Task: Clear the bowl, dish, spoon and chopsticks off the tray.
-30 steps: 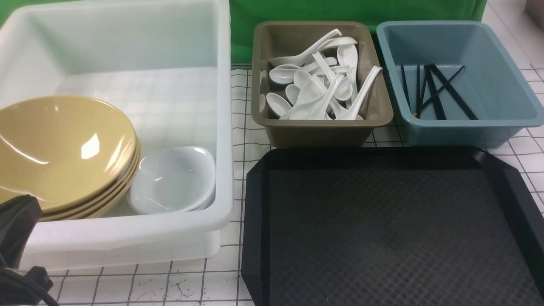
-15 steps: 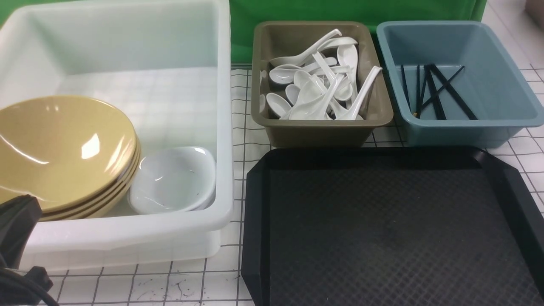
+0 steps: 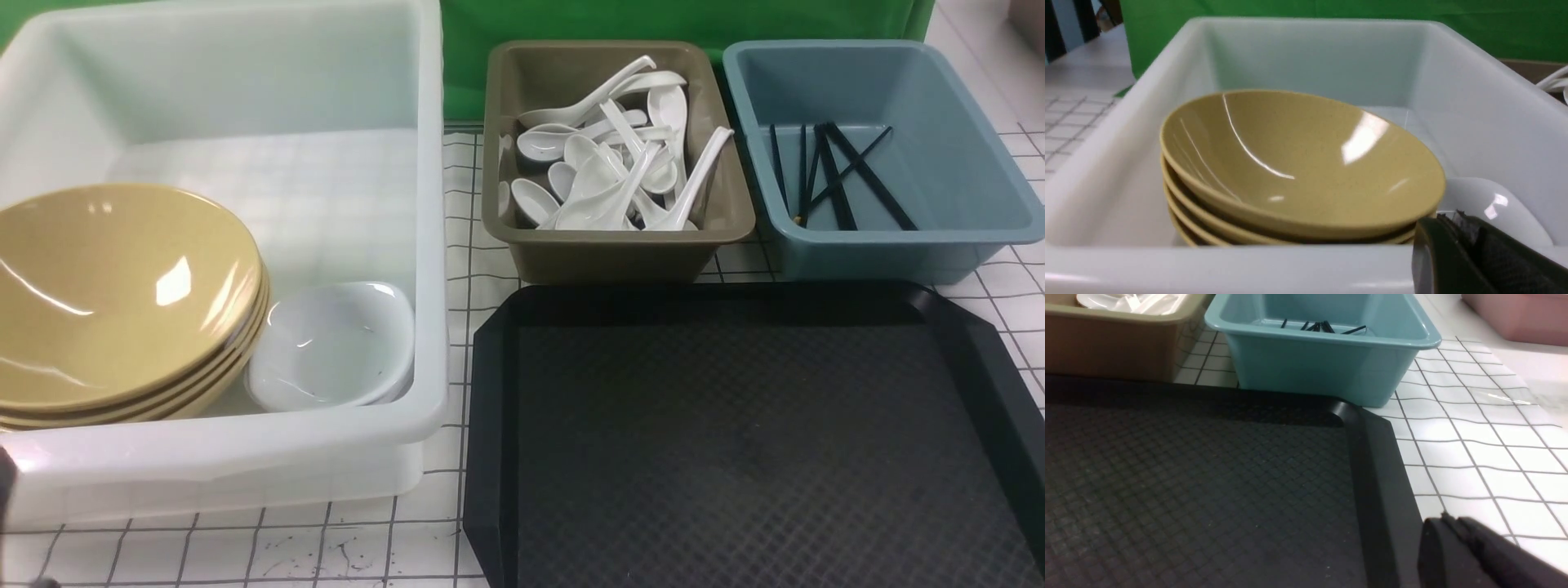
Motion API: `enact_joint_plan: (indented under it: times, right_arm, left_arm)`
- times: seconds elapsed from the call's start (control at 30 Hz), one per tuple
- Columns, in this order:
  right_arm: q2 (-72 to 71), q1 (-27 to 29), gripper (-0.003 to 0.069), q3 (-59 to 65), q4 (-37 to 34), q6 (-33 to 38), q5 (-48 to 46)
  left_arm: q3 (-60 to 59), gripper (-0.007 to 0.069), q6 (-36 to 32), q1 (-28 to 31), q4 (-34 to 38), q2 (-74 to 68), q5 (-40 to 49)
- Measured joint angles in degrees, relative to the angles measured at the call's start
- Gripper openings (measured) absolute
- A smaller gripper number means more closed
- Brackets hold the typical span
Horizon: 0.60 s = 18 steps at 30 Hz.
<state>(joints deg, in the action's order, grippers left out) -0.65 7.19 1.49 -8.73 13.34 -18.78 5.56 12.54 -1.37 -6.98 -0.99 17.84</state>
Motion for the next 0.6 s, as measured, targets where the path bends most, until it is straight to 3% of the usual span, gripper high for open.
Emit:
enact_joint_plan:
  times: [0.13,0.6]
  right_arm:
    - [-0.05,0.0,0.0067,0.0,0.0,0.0,0.0]
    - [-0.05,0.0,0.0078,0.0,0.0,0.0,0.0]
  left_arm:
    - [-6.61,-0.0013,0.7,0.19,2.83,1.61,0.54]
    - [-6.85,-0.0013,-1.72,0.19,4.67,1.73,1.86]
